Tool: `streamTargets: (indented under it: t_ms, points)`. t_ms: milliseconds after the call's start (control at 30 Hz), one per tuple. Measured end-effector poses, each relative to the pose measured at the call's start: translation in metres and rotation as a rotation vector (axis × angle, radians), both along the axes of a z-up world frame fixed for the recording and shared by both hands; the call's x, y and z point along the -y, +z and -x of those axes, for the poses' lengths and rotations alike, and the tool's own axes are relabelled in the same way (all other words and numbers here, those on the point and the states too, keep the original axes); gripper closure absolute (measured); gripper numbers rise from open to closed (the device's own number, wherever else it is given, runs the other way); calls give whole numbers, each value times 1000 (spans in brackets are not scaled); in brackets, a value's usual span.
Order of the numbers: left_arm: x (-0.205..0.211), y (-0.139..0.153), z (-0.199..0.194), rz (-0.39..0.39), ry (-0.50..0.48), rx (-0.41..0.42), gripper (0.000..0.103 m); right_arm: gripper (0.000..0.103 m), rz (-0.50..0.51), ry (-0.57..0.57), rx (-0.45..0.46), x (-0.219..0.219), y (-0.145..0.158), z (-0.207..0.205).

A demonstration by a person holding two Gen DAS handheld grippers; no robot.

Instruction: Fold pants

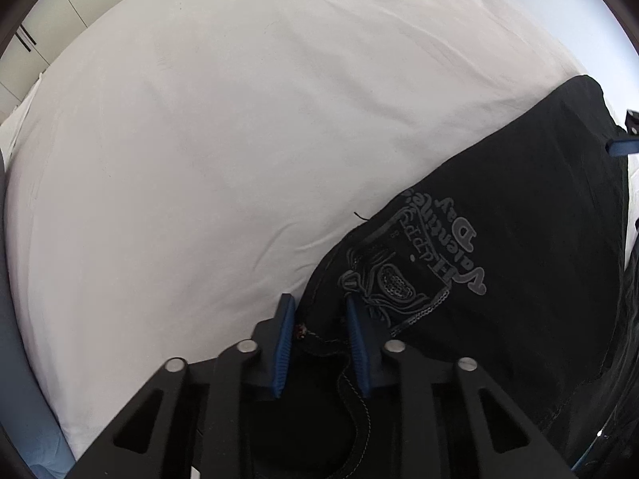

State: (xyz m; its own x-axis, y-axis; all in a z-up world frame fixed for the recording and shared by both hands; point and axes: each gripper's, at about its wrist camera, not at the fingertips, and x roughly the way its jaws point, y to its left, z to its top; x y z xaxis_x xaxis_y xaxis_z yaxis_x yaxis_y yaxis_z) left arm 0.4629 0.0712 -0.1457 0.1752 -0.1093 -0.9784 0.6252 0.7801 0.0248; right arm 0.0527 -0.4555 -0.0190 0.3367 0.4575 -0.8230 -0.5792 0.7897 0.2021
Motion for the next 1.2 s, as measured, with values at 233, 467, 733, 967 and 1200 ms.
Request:
streamTargets:
  t_ms: [233, 467, 733, 967, 1200]
  points:
    - [-26, 35, 42, 63, 30, 131, 91, 55, 44, 56, 11, -29, 10, -45]
    - [-28, 64, 104, 77, -16, 317, 94, 57, 125, 123, 4, -62, 3, -83]
    - [-18, 71, 129, 97, -41, 425, 94, 57, 203, 215, 0, -80, -4, -98]
    - [-23, 67, 152, 111, -39, 440, 93, 77, 249, 266, -27, -93, -9, -105]
    - [-23, 68, 148, 130, -11, 442, 94, 99, 240, 241, -14, -101, 3, -80]
